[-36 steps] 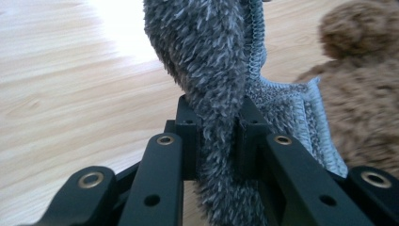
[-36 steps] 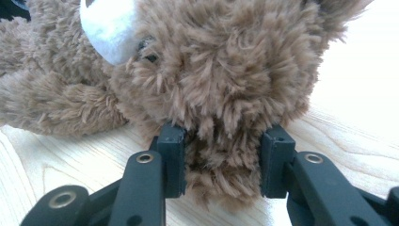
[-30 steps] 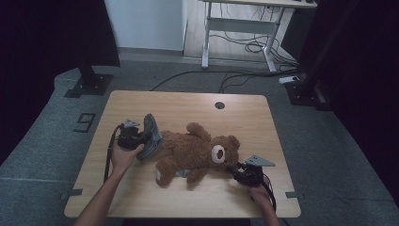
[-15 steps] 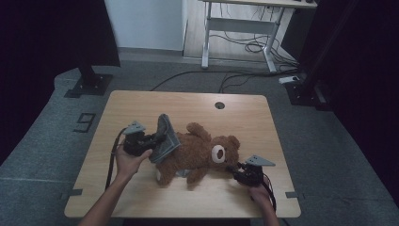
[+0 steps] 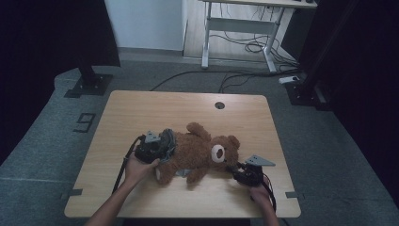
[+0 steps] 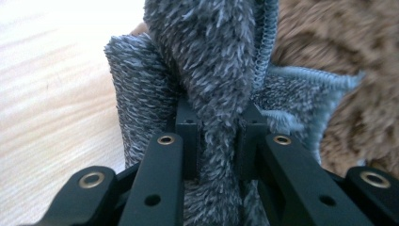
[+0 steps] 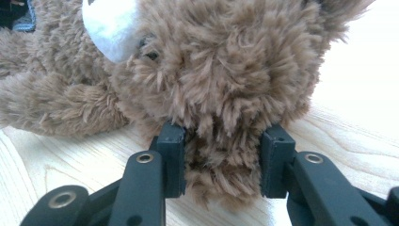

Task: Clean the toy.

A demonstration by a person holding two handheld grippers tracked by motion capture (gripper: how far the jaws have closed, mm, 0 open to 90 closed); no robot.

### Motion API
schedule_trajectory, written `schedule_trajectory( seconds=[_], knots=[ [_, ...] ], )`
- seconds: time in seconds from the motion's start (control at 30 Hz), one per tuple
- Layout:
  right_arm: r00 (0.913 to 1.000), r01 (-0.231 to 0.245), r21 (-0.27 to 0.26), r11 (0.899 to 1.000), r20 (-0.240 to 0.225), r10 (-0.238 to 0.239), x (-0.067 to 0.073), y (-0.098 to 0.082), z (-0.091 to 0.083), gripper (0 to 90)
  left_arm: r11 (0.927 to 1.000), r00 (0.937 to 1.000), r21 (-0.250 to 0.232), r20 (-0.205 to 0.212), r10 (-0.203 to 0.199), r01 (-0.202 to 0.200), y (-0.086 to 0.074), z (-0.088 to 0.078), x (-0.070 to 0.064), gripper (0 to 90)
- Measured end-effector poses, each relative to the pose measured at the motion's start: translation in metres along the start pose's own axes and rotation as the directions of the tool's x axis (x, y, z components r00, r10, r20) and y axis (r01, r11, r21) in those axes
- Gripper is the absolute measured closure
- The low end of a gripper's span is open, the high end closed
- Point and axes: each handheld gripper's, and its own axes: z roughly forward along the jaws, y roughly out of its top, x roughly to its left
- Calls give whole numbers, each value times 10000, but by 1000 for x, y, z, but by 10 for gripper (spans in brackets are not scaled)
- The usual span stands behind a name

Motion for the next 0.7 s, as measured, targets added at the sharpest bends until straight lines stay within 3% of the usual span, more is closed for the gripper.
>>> schedule_trajectory(
  seconds=[0.17,0.23,0.27,0.4,0.57,0.7],
  knots=[
    [10000,-44,0,10000,-10,44,0,0,0,607,9965,9987,764,-397,-306,336,-9,10,16,755],
    [10000,-64,13,10000,-17,64,-1,0,0,607,9939,9964,715,-216,-823,836,-12,12,25,755],
    [10000,-66,22,10000,-24,66,-1,0,0,607,9927,9945,600,-31,-1044,1044,-13,11,27,755],
    [10000,-76,35,10000,-36,76,-1,0,0,608,9939,9931,-3,388,-1103,1104,-6,-2,21,757],
    [10000,-80,45,10000,-25,80,-1,0,0,608,9891,9913,-1197,1092,-730,861,12,-28,1,757],
    [10000,-82,46,10000,-19,82,-1,0,0,608,9817,9839,-1799,1763,-296,617,27,-40,-18,757]
  ],
)
